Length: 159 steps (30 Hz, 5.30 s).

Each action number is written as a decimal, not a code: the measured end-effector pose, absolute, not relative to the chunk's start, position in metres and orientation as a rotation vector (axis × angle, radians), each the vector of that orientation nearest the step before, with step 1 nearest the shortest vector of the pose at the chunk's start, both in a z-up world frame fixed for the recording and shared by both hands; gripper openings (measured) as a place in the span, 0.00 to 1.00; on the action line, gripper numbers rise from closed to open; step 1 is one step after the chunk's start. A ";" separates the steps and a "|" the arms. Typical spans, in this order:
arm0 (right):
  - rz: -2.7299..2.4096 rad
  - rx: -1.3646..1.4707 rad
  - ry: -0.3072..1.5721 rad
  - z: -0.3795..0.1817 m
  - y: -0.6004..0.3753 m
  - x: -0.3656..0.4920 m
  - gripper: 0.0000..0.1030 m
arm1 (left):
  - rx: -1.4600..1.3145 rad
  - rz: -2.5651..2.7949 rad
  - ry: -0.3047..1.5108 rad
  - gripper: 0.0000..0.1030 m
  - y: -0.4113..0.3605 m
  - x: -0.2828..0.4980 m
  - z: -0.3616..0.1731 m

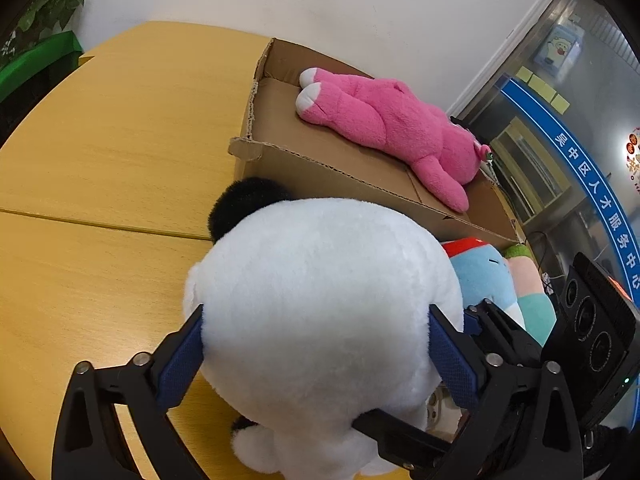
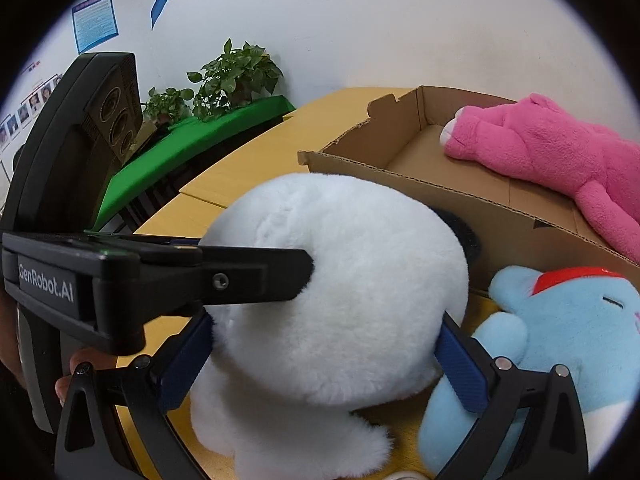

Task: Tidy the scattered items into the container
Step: 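Close both grippers on the white panda plush and lift it, then lower the panda into the box beside the pink bear and open both grippers, then move both grippers toward the blue cat plush with red headband, then close both grippers on the blue cat plush and lift it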

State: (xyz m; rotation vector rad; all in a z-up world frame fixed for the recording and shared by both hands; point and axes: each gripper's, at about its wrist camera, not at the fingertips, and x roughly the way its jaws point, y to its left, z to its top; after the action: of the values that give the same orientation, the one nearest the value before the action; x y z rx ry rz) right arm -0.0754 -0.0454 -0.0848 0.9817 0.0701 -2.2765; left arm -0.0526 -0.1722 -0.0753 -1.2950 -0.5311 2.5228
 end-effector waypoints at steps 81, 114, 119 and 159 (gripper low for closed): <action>-2.840 0.893 0.051 0.035 0.118 -0.118 1.00 | -1.043 2.826 -0.267 1.00 -0.059 -0.068 0.049; -2.823 0.976 0.008 0.015 0.151 -0.093 1.00 | -1.054 2.741 -0.218 1.00 -0.014 -0.049 0.036; -2.820 0.990 -0.001 0.012 0.155 -0.098 1.00 | -1.056 2.729 -0.231 1.00 -0.013 -0.052 0.032; -2.368 1.193 -0.196 -0.064 0.146 -0.099 0.77 | -1.458 2.564 -0.407 0.94 -0.089 -0.050 -0.089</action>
State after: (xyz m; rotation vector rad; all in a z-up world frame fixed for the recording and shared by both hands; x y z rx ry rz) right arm -0.0992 0.1456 -0.0639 1.1926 -0.1965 -2.3678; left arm -0.0498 -0.0890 -0.0885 -1.4585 -0.4066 2.5637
